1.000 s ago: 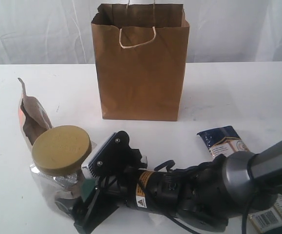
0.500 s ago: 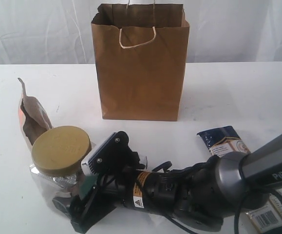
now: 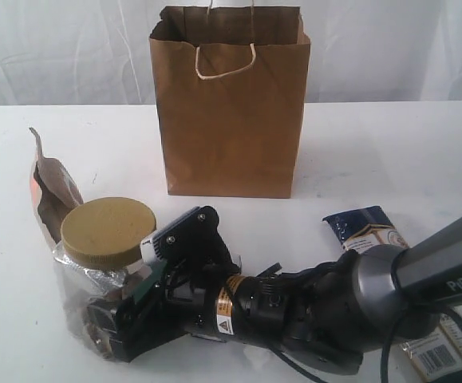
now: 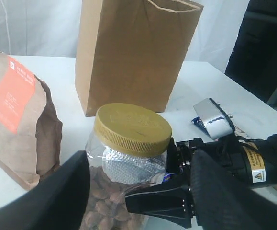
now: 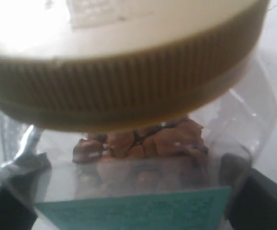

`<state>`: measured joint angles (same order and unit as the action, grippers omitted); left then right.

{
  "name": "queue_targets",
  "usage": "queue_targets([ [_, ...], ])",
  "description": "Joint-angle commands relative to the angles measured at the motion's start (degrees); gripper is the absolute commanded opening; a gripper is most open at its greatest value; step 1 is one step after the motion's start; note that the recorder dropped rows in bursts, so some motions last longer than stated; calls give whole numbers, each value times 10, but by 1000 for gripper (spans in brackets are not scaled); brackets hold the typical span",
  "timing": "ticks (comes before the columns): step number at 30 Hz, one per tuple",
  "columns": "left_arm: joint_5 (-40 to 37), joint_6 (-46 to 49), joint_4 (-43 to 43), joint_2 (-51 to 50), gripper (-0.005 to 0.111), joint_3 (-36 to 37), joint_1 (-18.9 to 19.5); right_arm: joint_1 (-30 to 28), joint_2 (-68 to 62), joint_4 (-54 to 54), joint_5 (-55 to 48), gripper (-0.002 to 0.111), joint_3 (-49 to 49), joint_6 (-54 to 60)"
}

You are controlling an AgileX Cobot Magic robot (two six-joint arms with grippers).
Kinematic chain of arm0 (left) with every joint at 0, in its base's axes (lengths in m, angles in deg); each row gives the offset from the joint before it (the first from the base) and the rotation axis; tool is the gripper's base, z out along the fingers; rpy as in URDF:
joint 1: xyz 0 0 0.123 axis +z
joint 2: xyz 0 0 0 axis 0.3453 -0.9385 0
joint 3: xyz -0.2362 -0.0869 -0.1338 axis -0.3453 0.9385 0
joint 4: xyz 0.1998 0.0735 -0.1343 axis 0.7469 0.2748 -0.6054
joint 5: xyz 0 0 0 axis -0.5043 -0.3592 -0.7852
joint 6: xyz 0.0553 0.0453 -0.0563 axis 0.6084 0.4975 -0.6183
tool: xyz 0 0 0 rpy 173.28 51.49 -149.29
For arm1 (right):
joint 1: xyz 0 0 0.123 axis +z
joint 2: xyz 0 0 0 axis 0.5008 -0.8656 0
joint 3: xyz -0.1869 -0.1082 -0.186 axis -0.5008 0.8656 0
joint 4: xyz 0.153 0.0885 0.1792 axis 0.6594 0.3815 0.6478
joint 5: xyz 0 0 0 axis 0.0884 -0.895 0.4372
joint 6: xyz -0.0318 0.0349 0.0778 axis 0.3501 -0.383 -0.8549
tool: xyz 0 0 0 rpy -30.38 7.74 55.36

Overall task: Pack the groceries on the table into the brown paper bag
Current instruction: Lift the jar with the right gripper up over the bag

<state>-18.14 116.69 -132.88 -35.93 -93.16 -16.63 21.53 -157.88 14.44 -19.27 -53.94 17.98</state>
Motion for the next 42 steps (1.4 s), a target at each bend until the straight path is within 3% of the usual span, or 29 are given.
queue_targets([
  [1, -4, 1, -9, 1, 64, -3, -3, -2, 19, -10, -31, 5, 3, -40],
  [3, -4, 1, -9, 1, 64, -3, -3, -2, 43, -10, -44, 0, 3, -40],
  [25, -4, 1, -9, 1, 64, -3, -3, -3, 334, 4, -178, 0, 62, 12],
  [32, -4, 1, -9, 1, 64, -3, -3, -4, 433, 34, -241, 0, 62, 94],
  [42, -4, 1, -9, 1, 64, -3, -3, -145, 654, 36, -372, 0, 62, 104],
])
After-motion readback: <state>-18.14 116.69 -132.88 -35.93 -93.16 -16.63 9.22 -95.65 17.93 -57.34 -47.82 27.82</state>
